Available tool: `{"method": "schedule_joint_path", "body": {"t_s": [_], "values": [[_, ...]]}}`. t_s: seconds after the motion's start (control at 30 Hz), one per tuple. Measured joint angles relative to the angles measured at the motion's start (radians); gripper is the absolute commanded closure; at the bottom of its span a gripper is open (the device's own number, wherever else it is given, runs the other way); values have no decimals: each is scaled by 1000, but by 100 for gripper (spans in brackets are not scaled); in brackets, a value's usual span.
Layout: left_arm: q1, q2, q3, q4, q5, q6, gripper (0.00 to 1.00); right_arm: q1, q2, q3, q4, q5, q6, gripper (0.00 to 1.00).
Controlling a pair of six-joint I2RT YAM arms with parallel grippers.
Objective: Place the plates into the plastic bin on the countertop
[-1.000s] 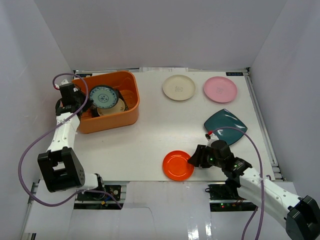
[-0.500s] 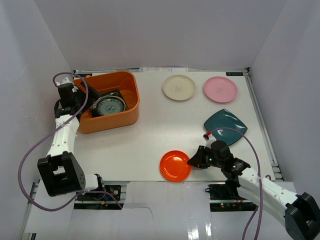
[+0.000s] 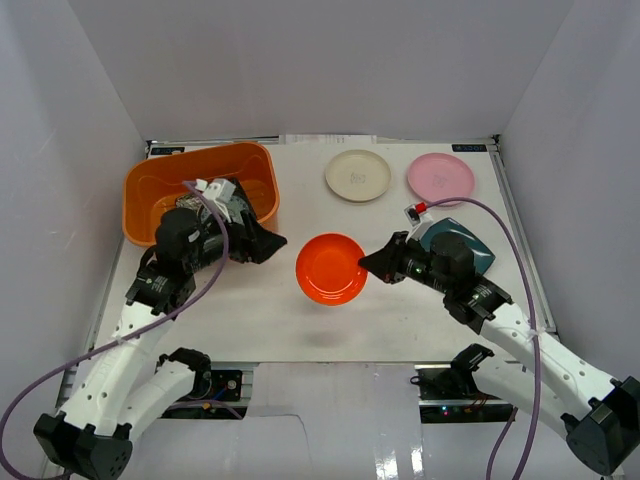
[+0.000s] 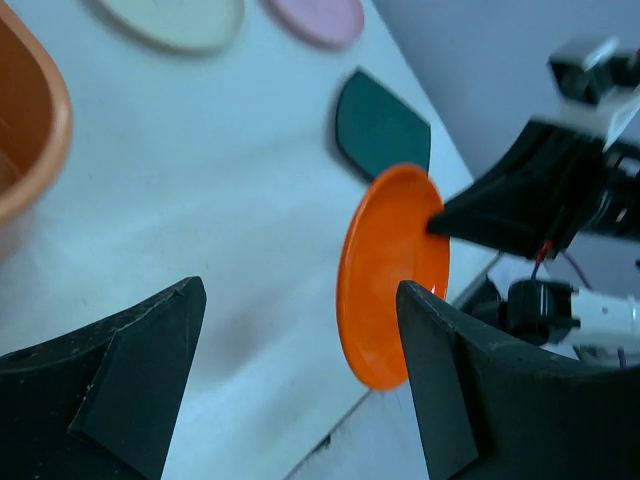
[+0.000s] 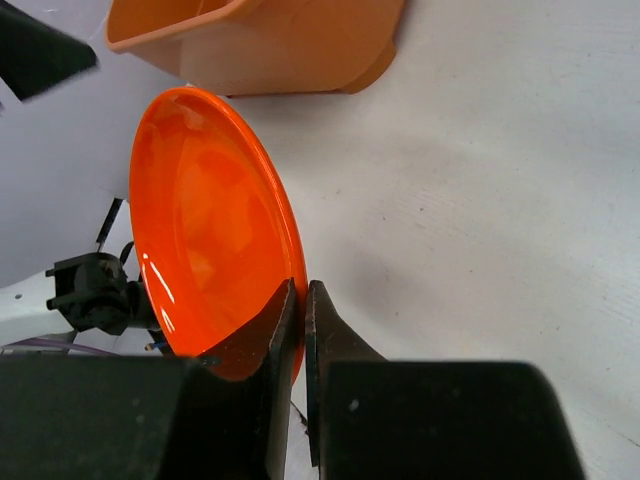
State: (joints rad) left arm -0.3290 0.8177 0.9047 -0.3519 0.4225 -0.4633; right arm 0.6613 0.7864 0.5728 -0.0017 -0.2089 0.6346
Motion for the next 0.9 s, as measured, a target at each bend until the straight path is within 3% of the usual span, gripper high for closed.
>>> {"method": "schedule_joint_path", "body": {"t_s": [0.13,0.27,0.37,0.4,0.5,0.53,0.57,0.6,0.7,0.8,0.9], "values": [[-67,39,-90,-37,47,5,16,0,61,40,2,0,-21,92],[-118,111,-154,-27,86,-1,27,0,94,44,2,-3,-29,92],[-171,158,-170,13,104,-14,52,0,108,44,3,-7,-29,92],[-188,175,-171,30,107,-16,64,0,110,44,3,-8,-28,92],[-218,216,-171,65,111,-25,84,0,110,44,3,-8,-28,92],[-220,223,-171,73,106,-33,96,0,110,44,0,-6,-33,89],[-219,226,-171,84,100,-47,100,-1,110,43,-3,-7,-36,86],[-216,226,-170,95,90,-51,100,-1,110,40,2,-6,-37,71],[-220,225,-167,99,56,-54,100,-1,102,38,6,-4,-24,42],[-224,225,-132,71,-23,-57,100,-1,83,35,3,9,-25,29],[-207,231,-20,19,-134,-45,100,-1,47,34,-20,42,-37,27]]}}
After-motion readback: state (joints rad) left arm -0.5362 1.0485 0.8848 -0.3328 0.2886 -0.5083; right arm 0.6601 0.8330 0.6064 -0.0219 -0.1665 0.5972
